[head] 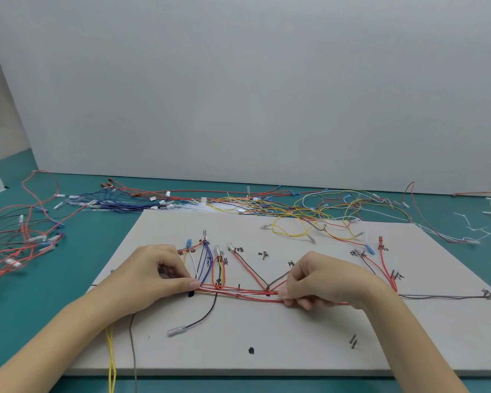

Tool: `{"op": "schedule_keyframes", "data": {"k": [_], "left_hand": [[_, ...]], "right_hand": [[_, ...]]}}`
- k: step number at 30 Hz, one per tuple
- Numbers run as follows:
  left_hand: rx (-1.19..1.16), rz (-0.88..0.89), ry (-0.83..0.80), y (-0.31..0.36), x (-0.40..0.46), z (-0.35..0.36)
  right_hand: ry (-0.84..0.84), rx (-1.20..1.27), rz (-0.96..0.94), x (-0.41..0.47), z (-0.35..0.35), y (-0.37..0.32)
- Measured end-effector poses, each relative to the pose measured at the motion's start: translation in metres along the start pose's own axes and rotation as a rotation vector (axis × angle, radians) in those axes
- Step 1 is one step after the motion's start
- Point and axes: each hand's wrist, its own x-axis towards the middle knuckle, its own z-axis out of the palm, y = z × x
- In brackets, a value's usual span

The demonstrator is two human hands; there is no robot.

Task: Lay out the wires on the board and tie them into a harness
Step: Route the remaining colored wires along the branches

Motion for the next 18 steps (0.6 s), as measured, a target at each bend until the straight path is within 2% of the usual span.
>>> {"op": "schedule_keyframes", "data": {"k": [6,11,15,18], "left_hand": [[0.034,0.012,0.003,-0.002,0.002,0.001],[0.058,0.005,0.017,0.000,0.003,0.001],[0.158,0.036,0.055,0.004,0.002,0.000],[0.260,0.068,0.006,0.014,0.004,-0.001]], "right_hand": [[0.035,-0.064,0.057,-0.016,-0.020,0.017],[0.052,0.045,0.049,-0.018,-0.022,0.028],[0.088,0.063,0.012,-0.021,-0.021,0.033],[0.115,0.082,-0.001,-0.024,-0.022,0.037]]}}
